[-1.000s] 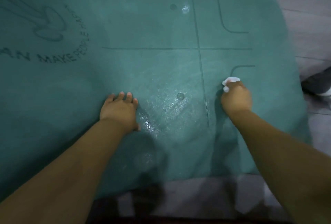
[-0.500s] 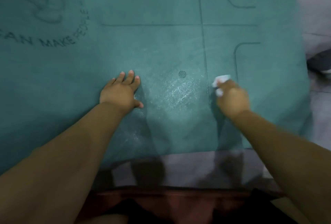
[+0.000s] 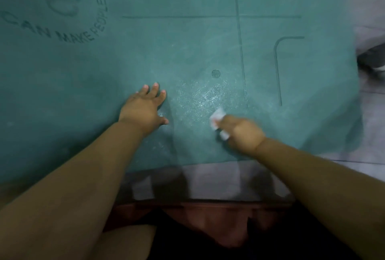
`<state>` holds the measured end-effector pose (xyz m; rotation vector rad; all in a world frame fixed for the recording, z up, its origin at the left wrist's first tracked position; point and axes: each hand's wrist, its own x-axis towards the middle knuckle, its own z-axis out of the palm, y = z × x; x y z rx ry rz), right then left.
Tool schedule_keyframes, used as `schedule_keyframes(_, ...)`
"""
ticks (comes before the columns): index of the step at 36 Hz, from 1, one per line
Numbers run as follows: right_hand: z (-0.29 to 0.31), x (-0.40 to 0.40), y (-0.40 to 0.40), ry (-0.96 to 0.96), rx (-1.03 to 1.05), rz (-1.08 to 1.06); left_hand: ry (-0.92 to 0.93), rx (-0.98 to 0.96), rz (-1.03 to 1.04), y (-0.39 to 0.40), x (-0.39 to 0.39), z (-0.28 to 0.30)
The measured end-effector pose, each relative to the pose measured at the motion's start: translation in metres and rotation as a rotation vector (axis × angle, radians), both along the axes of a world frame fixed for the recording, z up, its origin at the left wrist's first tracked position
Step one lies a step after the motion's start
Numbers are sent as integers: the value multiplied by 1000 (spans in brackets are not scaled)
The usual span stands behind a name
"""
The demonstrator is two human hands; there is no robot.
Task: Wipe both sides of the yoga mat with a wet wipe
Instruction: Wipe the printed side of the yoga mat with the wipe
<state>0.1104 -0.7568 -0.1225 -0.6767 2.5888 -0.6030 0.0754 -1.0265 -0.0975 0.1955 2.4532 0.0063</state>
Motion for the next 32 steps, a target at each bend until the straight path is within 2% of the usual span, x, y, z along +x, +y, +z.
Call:
schedule_keyframes(4,4,-21,43,56,166,-686,6,-6,21,4,12,-1)
schedule_keyframes(7,3,-3,13,6,137,-876,-21,-2,40,8,20,0)
schedule_keyframes(9,0,22,-20,-53,64,-799,-41,-18,32,10,27,1)
schedule_keyframes(11,2,51,-52,-116,48,-498,-50,-38,22,12,35,3)
schedule_keyframes(14,7,74,-62,-88,-54,113,-50,-65,13,15,41,6)
schedule_keyframes(15,3,76,-53,-61,-70,251,-49,-75,13,17,42,6)
schedule_keyframes(17,7,67,-29,-47,-18,345,-52,-84,27,20,41,7)
schedule_keyframes(18,10,60,-15,-46,12,311,-54,-83,46,23,41,7)
schedule_keyframes(20,13,43,21,-24,139,92,-55,-71,98,34,42,7)
schedule_keyframes(23,19,24,79,-78,321,-525,-53,-22,164,51,46,7)
schedule_keyframes(25,21,20,95,-55,323,-888,-52,28,194,61,50,7)
schedule_keyframes(27,20,27,84,-108,287,-1048,-57,52,192,71,56,5)
schedule_keyframes(29,18,45,56,-178,243,-958,-51,62,157,80,62,3)
schedule_keyframes(32,15,78,16,-190,205,-372,-30,92,104,88,68,0)
